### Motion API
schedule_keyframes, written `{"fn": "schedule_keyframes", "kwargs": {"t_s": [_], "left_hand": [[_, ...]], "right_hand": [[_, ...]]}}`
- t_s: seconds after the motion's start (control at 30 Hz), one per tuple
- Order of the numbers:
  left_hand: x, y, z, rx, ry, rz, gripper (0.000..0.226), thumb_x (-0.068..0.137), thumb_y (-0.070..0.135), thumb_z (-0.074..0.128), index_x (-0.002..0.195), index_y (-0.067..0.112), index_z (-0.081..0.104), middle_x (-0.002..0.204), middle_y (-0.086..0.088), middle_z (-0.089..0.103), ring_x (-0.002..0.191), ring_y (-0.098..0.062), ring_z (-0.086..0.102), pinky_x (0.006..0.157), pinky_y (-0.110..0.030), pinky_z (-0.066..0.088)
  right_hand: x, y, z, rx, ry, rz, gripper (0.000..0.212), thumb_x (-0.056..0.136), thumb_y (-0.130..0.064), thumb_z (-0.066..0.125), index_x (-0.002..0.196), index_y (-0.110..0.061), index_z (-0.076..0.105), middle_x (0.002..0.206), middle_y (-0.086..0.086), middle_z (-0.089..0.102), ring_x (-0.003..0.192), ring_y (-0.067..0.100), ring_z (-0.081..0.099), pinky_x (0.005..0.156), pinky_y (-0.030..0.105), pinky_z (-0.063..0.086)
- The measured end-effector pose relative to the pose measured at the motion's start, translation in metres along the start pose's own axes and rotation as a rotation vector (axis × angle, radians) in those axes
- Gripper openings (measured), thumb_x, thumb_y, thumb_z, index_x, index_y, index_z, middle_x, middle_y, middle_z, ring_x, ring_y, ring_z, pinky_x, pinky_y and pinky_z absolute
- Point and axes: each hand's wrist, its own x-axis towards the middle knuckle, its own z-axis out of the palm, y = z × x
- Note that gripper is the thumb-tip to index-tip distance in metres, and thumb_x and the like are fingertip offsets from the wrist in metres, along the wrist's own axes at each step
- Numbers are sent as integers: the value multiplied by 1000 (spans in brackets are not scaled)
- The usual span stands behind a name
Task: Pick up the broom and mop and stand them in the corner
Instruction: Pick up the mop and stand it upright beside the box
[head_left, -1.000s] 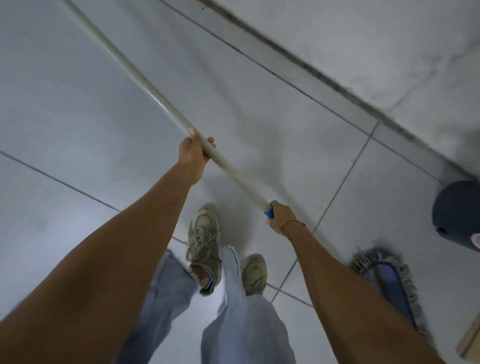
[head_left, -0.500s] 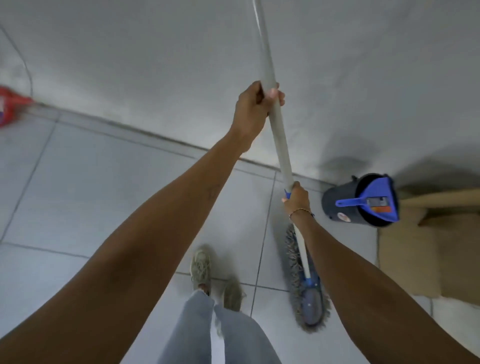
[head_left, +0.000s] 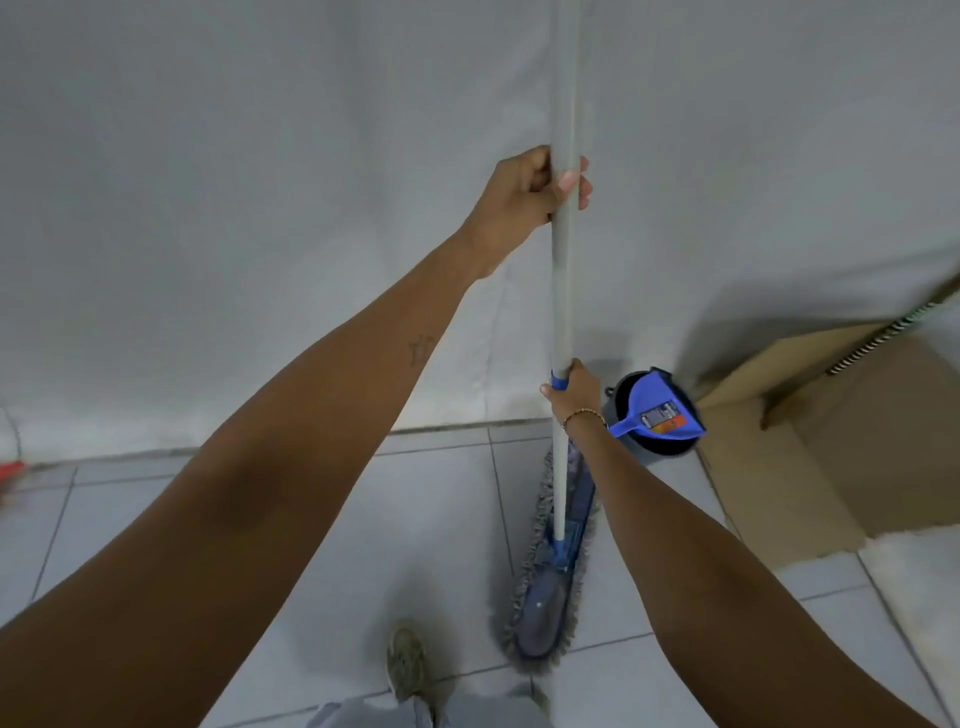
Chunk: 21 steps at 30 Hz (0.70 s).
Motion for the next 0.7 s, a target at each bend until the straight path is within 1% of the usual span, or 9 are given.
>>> {"fn": "schedule_keyframes", "kwargs": {"t_s": [0.1, 0.17, 0.27, 0.37, 0.47, 0.53, 0.57, 0.63, 0.7], "left_hand": [[12, 14, 35, 48, -108, 35, 23, 96, 10, 46, 115, 0, 53, 94, -11, 63, 96, -25, 61, 94, -38, 53], [18, 18, 67, 78, -158, 49, 27, 96, 10, 45, 119, -1, 52, 96, -10, 63, 98, -24, 62, 97, -39, 52], [25, 22, 104, 119, -219, 61, 28, 96, 11, 45, 121, 1, 53, 97, -8, 64, 99, -21, 63, 98, -37, 51], [31, 28, 147, 133, -236, 74, 28, 97, 11, 43, 121, 2, 53, 99, -7, 64, 99, -20, 63, 97, -32, 52], [39, 32, 189, 147, -218, 77, 29, 97, 11, 42, 123, 1, 52, 98, -6, 63, 99, -21, 62, 96, -31, 52], [43, 36, 214, 155, -216, 81, 30, 97, 12, 42, 124, 0, 52, 99, -6, 63, 99, -22, 62, 97, -34, 51], [45, 38, 227, 161, -218, 87, 31, 97, 12, 42, 124, 0, 51, 99, -6, 63, 99, -22, 62, 98, -36, 51], [49, 40, 254, 165, -229, 97, 32, 97, 12, 42, 126, 0, 50, 101, -7, 63, 100, -22, 62, 99, -38, 50], [54, 42, 270, 178, -242, 90, 34, 98, 13, 42, 128, 0, 48, 103, -5, 63, 101, -20, 63, 99, -36, 51]], "right_hand": [[1, 8, -24, 46, 40, -9, 33, 81, -5, 66, 108, 8, 54, 109, 23, 62, 101, 34, 59, 76, 26, 39], [-1, 19, -43, 76, 56, -26, 33, 81, -5, 67, 108, 9, 54, 110, 23, 63, 102, 33, 59, 77, 24, 39], [1, 35, -61, 136, 77, -42, 32, 81, -5, 68, 107, 9, 55, 105, 24, 63, 88, 26, 55, 80, 29, 46], [3, 52, -86, 176, 70, -72, 33, 82, -9, 68, 107, 8, 55, 91, 14, 57, 84, 20, 49, 73, 27, 39], [6, 70, -113, 249, 55, -102, 29, 83, -9, 66, 105, 5, 55, 86, 8, 52, 80, 20, 48, 65, 23, 38], [7, 84, -129, 310, 36, -127, 20, 85, -12, 64, 98, -2, 53, 81, 6, 51, 77, 22, 49, 61, 21, 38], [7, 93, -137, 324, 19, -146, 18, 86, -14, 63, 95, -7, 49, 75, 4, 50, 76, 23, 49, 59, 20, 37], [8, 112, -155, 326, -3, -177, 19, 88, -17, 60, 93, -13, 41, 69, -2, 47, 72, 23, 49, 52, 18, 35], [9, 124, -166, 334, 6, -188, 20, 89, -18, 59, 94, -15, 40, 68, -3, 48, 70, 22, 50, 54, 22, 38]]}}
